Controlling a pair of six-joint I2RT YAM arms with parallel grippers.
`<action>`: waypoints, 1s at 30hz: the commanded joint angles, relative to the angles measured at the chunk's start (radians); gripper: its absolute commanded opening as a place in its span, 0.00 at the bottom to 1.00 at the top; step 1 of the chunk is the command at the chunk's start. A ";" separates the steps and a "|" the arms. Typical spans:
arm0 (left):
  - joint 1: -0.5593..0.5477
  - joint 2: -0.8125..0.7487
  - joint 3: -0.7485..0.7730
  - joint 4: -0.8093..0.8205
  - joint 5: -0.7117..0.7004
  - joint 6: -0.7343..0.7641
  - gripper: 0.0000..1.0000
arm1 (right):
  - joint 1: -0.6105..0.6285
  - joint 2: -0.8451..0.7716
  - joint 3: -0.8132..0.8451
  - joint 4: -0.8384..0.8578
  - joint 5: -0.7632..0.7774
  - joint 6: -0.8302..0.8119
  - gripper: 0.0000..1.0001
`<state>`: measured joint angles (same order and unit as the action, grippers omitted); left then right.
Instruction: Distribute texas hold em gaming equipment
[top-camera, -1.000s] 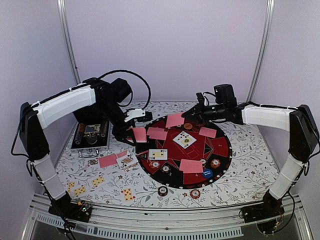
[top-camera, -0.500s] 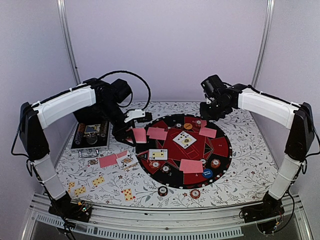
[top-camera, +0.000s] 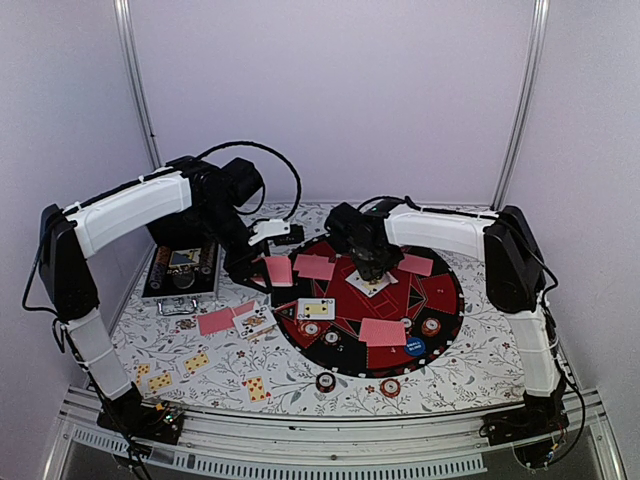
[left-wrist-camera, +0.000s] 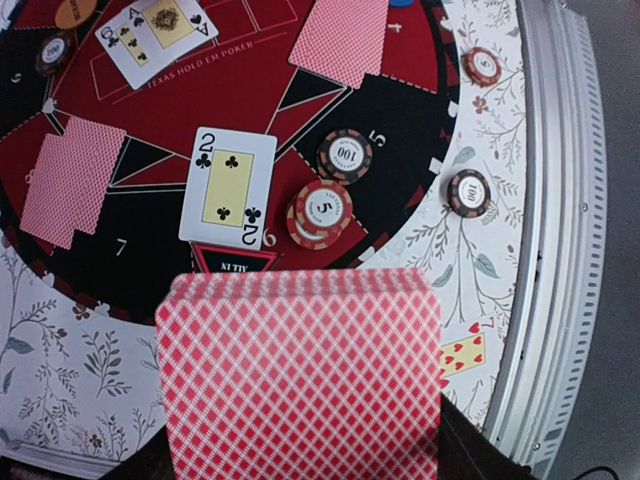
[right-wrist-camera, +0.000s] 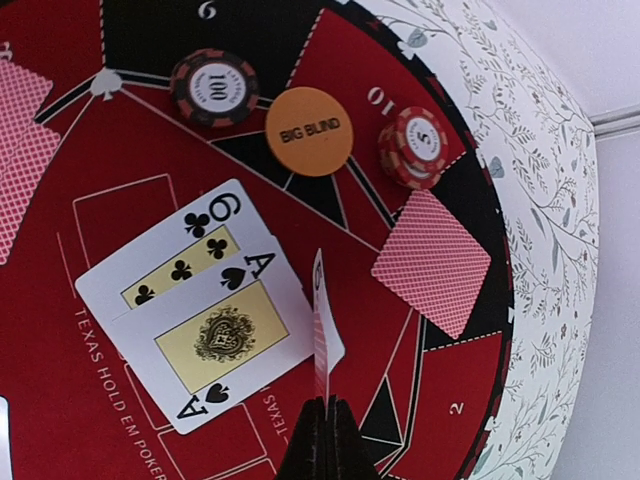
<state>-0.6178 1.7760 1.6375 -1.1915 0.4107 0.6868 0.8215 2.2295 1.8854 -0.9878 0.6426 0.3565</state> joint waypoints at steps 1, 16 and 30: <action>0.010 -0.009 0.016 -0.005 0.014 0.002 0.23 | 0.023 0.039 0.041 -0.006 -0.004 -0.028 0.00; 0.010 -0.008 0.020 -0.009 0.012 0.003 0.23 | 0.027 0.120 0.052 0.084 -0.273 -0.012 0.07; 0.010 -0.010 0.017 -0.005 0.014 0.002 0.23 | -0.010 0.079 0.002 0.123 -0.391 0.017 0.29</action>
<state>-0.6167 1.7760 1.6375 -1.1919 0.4107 0.6868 0.8360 2.3302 1.9213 -0.9047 0.3138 0.3515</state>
